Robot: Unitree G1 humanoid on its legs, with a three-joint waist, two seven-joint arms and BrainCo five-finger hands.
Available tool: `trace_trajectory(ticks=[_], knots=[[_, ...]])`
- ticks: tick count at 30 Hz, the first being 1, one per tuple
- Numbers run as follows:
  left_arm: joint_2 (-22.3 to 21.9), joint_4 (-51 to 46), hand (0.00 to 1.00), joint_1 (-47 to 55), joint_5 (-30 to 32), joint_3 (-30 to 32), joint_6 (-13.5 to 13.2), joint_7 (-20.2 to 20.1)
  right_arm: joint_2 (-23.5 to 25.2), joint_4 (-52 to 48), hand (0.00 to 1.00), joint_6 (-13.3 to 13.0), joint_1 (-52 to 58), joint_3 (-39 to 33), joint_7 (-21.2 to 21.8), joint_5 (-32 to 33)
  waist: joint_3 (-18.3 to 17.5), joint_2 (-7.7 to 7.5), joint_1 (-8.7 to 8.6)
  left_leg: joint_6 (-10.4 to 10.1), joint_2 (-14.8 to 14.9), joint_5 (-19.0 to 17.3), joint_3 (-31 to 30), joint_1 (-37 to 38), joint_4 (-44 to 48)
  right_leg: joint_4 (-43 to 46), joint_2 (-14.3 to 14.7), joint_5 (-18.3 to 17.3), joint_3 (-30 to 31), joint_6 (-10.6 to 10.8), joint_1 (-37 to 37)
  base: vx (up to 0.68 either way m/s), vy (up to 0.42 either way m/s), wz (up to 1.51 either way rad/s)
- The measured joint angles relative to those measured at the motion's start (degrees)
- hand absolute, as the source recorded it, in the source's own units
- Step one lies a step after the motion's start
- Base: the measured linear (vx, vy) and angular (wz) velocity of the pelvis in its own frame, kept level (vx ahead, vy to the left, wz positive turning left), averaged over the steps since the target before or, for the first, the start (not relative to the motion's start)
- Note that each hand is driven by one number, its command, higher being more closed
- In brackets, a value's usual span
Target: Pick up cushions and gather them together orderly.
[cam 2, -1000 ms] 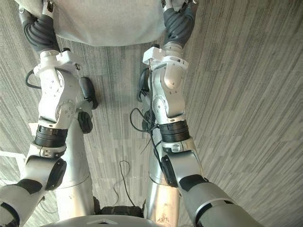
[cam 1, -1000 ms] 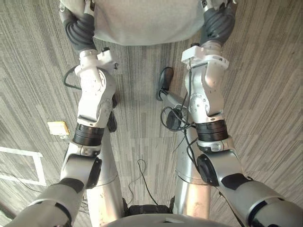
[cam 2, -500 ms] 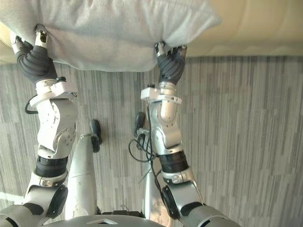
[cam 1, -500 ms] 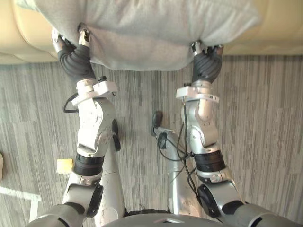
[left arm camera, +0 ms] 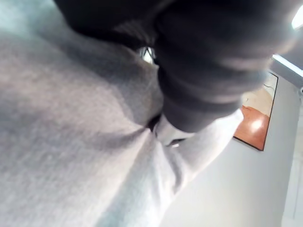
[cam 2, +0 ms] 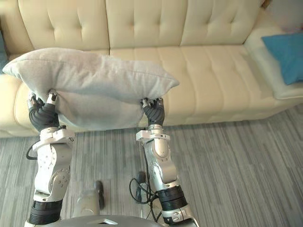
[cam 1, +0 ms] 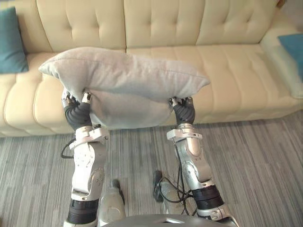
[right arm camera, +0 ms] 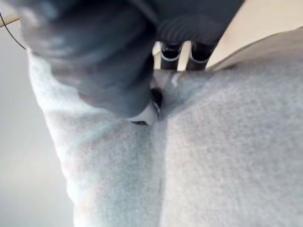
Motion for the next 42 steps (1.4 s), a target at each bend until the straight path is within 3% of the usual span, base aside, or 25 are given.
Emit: trace_trajectory(ticks=[7, 18, 28, 31, 33, 36, 38, 39, 42], knots=[[-0.76, 1.83, 1.0, 5.4, -0.02, 0.17, 0.79, -3.85, -0.53, 2.28, 1.0, 1.31, 1.06, -1.86, 2.19, -2.03, -2.26, 0.03, -0.56, 0.48, -1.59, 1.65, 0.37, 9.41, -7.0, -12.72, 0.64, 5.02, 0.3, 0.72, 12.03, 0.06, 0.044, 0.01], [-0.59, 3.81, 1.0, 8.59, -0.03, -0.77, 1.82, -5.08, -0.78, 2.43, 1.0, 1.55, 2.12, -2.89, 2.47, -2.03, -3.22, 0.25, -0.68, 0.87, -2.8, 1.65, 0.56, 10.5, -6.85, -17.27, 0.0, 7.36, 1.53, 0.45, 14.8, -0.05, 0.039, -0.04], [-0.42, 6.88, 1.0, 9.46, -0.03, -2.69, 2.07, -5.82, -1.76, 2.43, 1.0, 1.54, 4.52, -4.01, 2.46, -1.93, -4.53, 3.16, -1.44, 0.36, -1.02, -1.08, 0.25, 9.08, -1.75, -17.18, 1.04, 7.12, 1.38, 0.25, 15.8, -0.01, 0.004, -0.01], [-0.08, 9.06, 1.0, 9.46, -0.11, -2.7, 2.04, -6.04, -2.1, 2.43, 1.0, 1.54, 4.65, -4.02, 2.43, -1.87, -3.61, 5.25, -1.5, -1.05, 1.56, -3.57, -0.23, 6.95, 5.39, -14.59, 2.52, 5.16, 1.81, -0.03, 15.64, -0.06, 0.026, -0.06], [0.11, 10.03, 1.0, 9.46, -0.14, -2.81, 2.07, -6.11, -2.6, 2.42, 1.0, 1.45, 4.64, -4.04, 2.43, -1.71, -3.36, 5.67, -1.54, -1.89, 1.6, -2.71, -1.7, 4.28, 10.59, -13.67, 2.36, 4.36, 1.89, -0.4, 15.22, -0.06, 0.019, 0.04], [0.12, 10.43, 1.0, 9.36, -0.16, -3.32, 2.39, -7.2, -3.11, 2.38, 1.0, 1.4, 4.6, -5.58, 2.44, -1.45, -3.05, 5.18, -1.8, -1.65, -0.8, 4.34, -2.94, -1.59, 16.78, -16.21, -0.25, 3.49, 3.06, -1.58, 15.47, -0.03, 0.041, 0.2], [0.13, 10.42, 1.0, 9.29, -0.15, -3.87, 2.4, -7.95, -3.29, 2.35, 1.0, 1.28, 4.52, -6.45, 2.27, -1.43, -2.01, 4.58, -1.49, -1.44, -2.62, 1.83, -2.92, -3.18, 14.76, -16.56, -2.08, 3.48, 3.53, -1.64, 15.46, -0.01, 0.059, 0.19], [0.09, 10.43, 1.0, 9.3, -0.14, -4.05, 2.51, -8.13, -3.27, 2.36, 1.0, 1.28, 4.52, -6.83, 2.19, -1.45, -1.68, 5.1, -1.62, -1.81, -3.04, 1.11, -4.13, -3.28, 10.62, -16.18, -2.33, 3.51, 3.42, -1.68, 15.44, -0.04, 0.128, 0.26], [-0.01, 10.3, 1.0, 9.39, -0.06, -3.44, 2.5, -8.21, -3.19, 2.39, 1.0, 1.27, 3.76, -6.72, 2.2, -1.46, -1.5, 5.6, -0.53, -2.76, -3.23, 1.75, -9.06, -3.32, -3.99, -16.73, -2.54, 2.97, 4.2, -1.57, 13.84, -0.03, 0.162, -0.13]])
